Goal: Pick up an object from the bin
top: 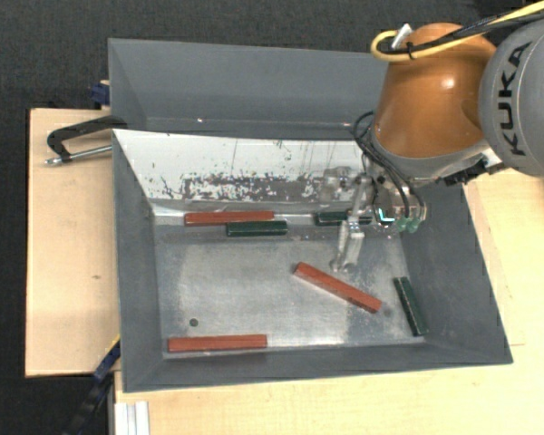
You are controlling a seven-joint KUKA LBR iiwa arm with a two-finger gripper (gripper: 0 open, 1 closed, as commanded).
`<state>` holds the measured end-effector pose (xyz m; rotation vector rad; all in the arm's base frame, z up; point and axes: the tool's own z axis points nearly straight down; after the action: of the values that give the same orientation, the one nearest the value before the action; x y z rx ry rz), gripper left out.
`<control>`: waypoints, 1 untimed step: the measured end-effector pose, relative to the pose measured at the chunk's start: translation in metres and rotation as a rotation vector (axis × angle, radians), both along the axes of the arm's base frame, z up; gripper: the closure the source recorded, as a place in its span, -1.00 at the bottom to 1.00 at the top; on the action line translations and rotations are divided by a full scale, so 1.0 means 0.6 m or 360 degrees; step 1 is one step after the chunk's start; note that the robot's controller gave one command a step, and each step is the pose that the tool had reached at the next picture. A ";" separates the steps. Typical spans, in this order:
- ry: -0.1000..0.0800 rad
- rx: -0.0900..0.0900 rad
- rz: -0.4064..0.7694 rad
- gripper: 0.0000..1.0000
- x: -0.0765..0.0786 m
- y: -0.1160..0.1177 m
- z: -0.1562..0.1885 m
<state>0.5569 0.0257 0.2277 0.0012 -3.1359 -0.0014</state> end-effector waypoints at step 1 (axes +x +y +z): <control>-0.0012 0.0001 -0.0001 -1.00 0.002 0.000 0.006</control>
Offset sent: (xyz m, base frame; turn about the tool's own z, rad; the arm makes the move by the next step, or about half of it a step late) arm -0.0608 -0.0015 -0.1577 -0.0429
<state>0.5584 0.0257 0.2315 0.0000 -3.1437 -0.0021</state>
